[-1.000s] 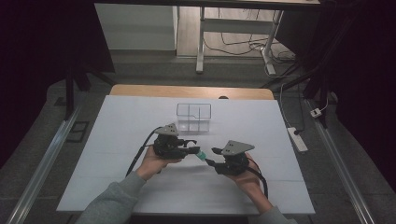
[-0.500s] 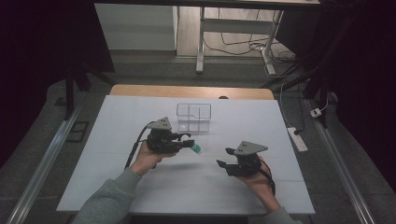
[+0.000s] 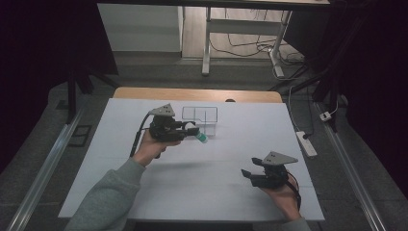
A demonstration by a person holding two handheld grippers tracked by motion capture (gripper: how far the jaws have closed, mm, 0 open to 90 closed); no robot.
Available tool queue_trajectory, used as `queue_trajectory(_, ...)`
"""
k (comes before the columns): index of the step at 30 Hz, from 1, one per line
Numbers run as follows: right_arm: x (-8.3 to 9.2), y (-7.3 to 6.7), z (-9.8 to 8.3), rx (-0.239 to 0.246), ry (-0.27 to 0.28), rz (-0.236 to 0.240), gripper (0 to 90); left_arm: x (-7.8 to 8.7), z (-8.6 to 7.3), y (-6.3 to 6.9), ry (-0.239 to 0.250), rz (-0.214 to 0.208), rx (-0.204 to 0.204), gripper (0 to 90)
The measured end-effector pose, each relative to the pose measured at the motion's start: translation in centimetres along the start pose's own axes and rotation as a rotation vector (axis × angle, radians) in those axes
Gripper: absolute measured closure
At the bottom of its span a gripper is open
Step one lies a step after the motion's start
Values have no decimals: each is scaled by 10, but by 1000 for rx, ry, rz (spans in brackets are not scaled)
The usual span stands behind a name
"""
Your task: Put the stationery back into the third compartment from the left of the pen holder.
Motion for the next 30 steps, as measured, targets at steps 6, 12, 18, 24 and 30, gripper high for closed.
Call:
queue_trajectory(6, 4, 8, -1, 6, -6, -14, 350, -6, 14, -13, 5, 35, 8, 640)
queue_trajectory(12, 3, 11, -7, 14, -32, -15, 349, -18, 26, -29, -19, 70, 9, 640)
queue_trajectory(18, 4, 13, -9, 14, -39, -16, 349, -39, 36, -43, -60, 108, -12, 639)
queue_trajectory(24, 2, 12, -12, 19, -48, -14, 347, -58, 39, -58, -102, 149, -8, 639)
queue_trajectory(30, 3, 12, -13, 20, -55, -9, 347, -68, 37, -66, -128, 167, -7, 639)
Point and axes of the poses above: each handheld gripper's, and its own axes: x roughly backward along the jaws, z roughly out of its top, y roughly to its right, the point moved 7 cm from there along -x, roughly forward along the jaws, and after that the axes turned 12 degrees about y, right-handed, at the moved point
